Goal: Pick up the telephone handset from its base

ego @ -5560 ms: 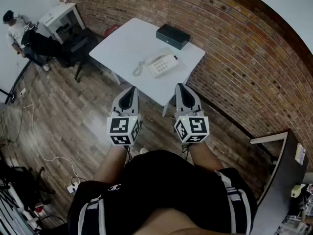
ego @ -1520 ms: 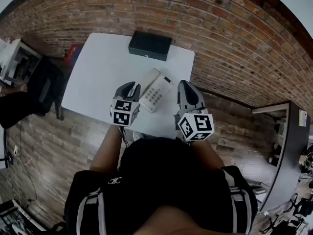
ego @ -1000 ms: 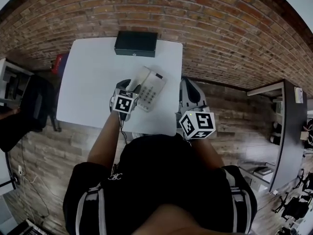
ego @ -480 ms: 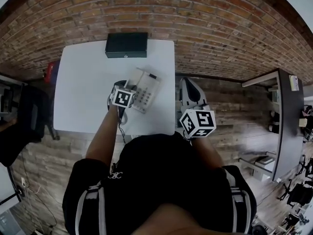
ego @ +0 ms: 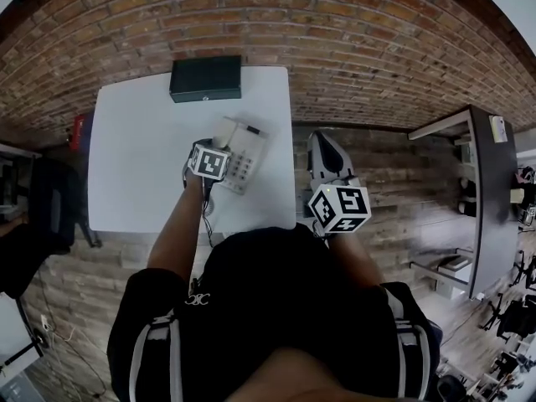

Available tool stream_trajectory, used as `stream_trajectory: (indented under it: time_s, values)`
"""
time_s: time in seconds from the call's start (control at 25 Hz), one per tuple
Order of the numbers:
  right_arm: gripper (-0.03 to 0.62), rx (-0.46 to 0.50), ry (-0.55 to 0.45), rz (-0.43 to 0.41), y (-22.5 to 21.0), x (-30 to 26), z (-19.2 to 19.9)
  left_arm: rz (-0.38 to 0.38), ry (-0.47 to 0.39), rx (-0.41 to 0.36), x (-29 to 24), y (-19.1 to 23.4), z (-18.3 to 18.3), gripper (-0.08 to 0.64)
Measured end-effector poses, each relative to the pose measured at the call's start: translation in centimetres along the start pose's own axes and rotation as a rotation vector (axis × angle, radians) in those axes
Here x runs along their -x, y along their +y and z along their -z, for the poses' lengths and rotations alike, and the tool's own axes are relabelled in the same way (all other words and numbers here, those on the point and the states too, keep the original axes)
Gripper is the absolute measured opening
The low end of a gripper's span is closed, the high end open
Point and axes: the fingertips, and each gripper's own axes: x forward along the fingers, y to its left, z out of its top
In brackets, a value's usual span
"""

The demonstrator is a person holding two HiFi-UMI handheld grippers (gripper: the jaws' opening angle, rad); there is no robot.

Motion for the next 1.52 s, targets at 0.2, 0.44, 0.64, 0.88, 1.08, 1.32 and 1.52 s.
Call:
stream_trajectory:
  time_s: [0.2,0.44,0.64,0.88,1.08,1.32,1.52]
  values:
    - [-0.003,-0.002,0.005,-0.002,-0.2,0.2,0.1,0.007,0.005,0.017,0.2,0.0,-0.1,0.212]
    - [-0.003,-0.003,-0.001,-0.023,-0.1,0.3,-0.1,-0.025,-0.044,0.005,1.8,0.3,-1.0,0.21]
    - [-0.003,-0.003,-0.005,-0.059,0.8,0.0,-0.2,-0.048,-0.08,0.033,3.8,0.5,-1.2,0.21]
    - [-0.003,-0.009,0.0,-0.115,2.0,-0.9,0.0,-0.082,-0.2,0.078,7.7,0.6,-3.0,0.21]
    - [-0.003,-0.011,0.0,-0.186,4.0,-1.9,0.0,-0.133,-0.283,0.118,11.8,1.0,-3.9,0.21]
    - [-0.003,0.0,-0.007,-0.273,6.5,-3.2,-0.5,-0.204,-0.422,0.176,17.4,2.2,-5.6,0.21]
    - [-0.003,0.015,-0.02,-0.338,8.4,-4.0,-1.2,-0.261,-0.546,0.214,22.5,2.2,-6.5,0.21]
